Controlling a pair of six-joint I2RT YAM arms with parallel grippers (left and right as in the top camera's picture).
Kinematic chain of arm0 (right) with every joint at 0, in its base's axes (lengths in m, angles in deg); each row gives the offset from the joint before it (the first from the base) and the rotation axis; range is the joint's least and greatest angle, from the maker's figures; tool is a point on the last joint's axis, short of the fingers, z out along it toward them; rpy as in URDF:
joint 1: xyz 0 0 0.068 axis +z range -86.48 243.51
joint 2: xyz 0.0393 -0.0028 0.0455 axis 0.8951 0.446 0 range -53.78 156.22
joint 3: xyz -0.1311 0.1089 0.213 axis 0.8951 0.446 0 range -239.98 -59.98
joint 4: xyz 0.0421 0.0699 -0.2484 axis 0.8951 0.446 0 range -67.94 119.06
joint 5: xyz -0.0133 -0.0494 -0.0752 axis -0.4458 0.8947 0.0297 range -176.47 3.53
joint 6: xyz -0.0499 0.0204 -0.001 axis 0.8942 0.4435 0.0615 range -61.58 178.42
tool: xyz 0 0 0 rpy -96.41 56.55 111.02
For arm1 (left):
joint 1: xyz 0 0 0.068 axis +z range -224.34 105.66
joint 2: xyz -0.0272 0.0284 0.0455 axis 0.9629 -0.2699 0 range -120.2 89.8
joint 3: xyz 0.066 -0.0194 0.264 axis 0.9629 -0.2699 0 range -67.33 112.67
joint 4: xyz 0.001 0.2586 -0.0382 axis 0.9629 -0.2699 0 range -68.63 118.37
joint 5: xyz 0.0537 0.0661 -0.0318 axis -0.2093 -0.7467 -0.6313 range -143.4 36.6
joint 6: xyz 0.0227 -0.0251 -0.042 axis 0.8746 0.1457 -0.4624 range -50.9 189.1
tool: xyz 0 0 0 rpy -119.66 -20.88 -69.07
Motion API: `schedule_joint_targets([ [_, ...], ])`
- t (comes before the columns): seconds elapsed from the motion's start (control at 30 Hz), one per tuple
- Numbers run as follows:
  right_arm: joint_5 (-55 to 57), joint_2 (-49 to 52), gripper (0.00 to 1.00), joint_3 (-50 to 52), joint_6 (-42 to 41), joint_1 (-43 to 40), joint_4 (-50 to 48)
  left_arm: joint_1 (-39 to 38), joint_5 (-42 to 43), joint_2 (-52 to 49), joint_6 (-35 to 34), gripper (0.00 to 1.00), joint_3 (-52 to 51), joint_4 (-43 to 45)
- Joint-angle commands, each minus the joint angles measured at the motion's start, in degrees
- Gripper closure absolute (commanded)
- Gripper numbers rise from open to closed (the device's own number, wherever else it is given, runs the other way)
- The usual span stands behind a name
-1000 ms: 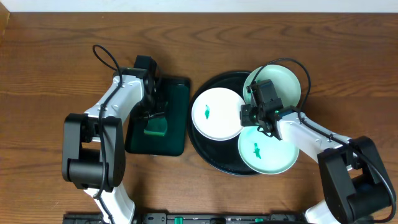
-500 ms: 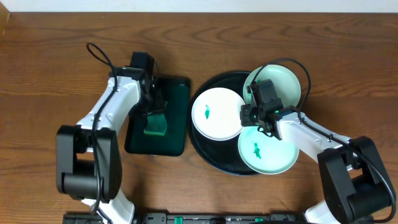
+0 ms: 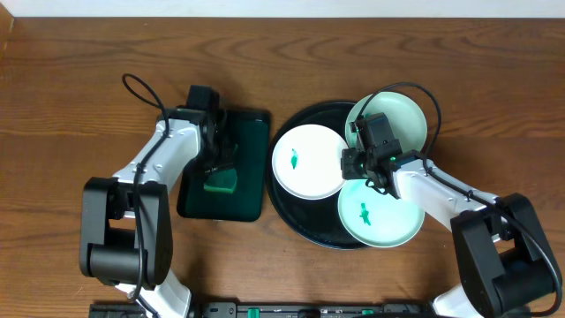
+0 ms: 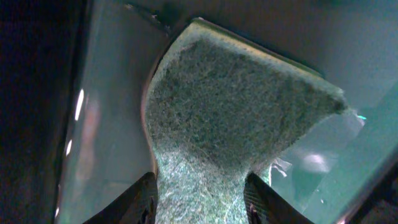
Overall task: Clean dirty plates on tray and stack at the side
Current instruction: 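Lower the left gripper into the water tray and grasp the green sponge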
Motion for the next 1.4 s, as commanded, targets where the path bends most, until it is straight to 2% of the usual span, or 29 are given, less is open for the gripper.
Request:
schedule_joint_targets([
  [0.0, 0.55, 0.46, 0.90, 0.35, 0.22, 0.72, -0.11, -0.02, -0.72, 0.24, -0.98, 0.55, -0.90, 0.42],
  [0.4, -0.11, 0.46, 0.90, 0.35, 0.22, 0.72, -0.15, -0.02, -2.69, 3.26, -0.37, 0.50, 3.37, -3.65],
  [0.73, -0.11, 0.46, 0.89, 0.35, 0.24, 0.72, -0.15, -1.05, -2.64, 4.48, -1.20, 0.52, 2.21, -2.82],
  [0.87, -0.09, 0.46, 0.87, 0.35, 0.24, 0.72, -0.15, -2.71, -2.73, 4.04, -1.27, 0.57, 1.31, -1.51],
  [1.37, -0.11, 0.46, 0.87, 0.35, 0.24, 0.72, -0.13, -2.86, -5.70, 3.91, -2.32, 0.57, -1.14, 0.70],
])
